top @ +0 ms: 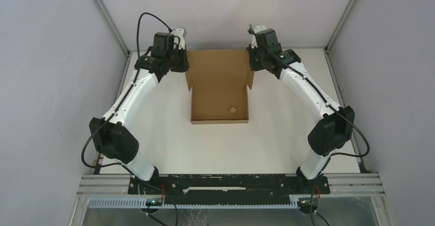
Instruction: Fold the paper box
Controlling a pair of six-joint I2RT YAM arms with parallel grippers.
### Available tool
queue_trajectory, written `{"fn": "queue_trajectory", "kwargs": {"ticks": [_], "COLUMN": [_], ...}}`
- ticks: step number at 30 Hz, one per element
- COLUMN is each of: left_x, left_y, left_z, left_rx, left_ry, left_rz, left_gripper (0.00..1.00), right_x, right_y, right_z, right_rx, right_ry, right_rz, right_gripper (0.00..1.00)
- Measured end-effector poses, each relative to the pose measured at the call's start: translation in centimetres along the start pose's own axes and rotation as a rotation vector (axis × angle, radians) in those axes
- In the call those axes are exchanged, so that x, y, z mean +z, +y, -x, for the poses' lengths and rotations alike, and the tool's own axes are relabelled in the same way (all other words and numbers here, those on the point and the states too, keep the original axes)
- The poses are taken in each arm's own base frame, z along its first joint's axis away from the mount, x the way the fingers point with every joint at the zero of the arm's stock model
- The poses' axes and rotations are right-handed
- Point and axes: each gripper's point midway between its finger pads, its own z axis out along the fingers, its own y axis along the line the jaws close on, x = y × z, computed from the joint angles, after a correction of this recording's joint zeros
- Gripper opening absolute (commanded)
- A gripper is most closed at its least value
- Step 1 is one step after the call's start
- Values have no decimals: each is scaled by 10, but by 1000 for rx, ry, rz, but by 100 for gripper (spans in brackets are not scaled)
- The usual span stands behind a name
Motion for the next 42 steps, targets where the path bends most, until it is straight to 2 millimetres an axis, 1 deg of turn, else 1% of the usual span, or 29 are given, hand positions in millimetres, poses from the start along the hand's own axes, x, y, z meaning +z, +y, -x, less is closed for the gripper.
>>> {"fn": "queue_trajectory", "kwargs": {"ticks": [4,8,17,24,42], "left_x": [5,13,18,22,24], "left_y": [0,1,-2,-4,-10], "left_z": [-4,-9,-10,-3,-5], "left_rx": [-24,-47,-97,-133,-175], "left_ry": [16,35,35,31,29], "left_rz": [13,28,37,50,69], "left_gripper": [11,11,11,11,9], "right_x": [2,7,9,10,13], "right_y": [1,0,-1,-2,-4], "right_z": [-4,-12,-9,-9,-8], "right_rx": [37,74,142,179,261], "right_ry": [21,51,47,44,20], "right_rz": [-7,-24,-49,-67,-106], "right_gripper": [2,2,2,1,0]}}
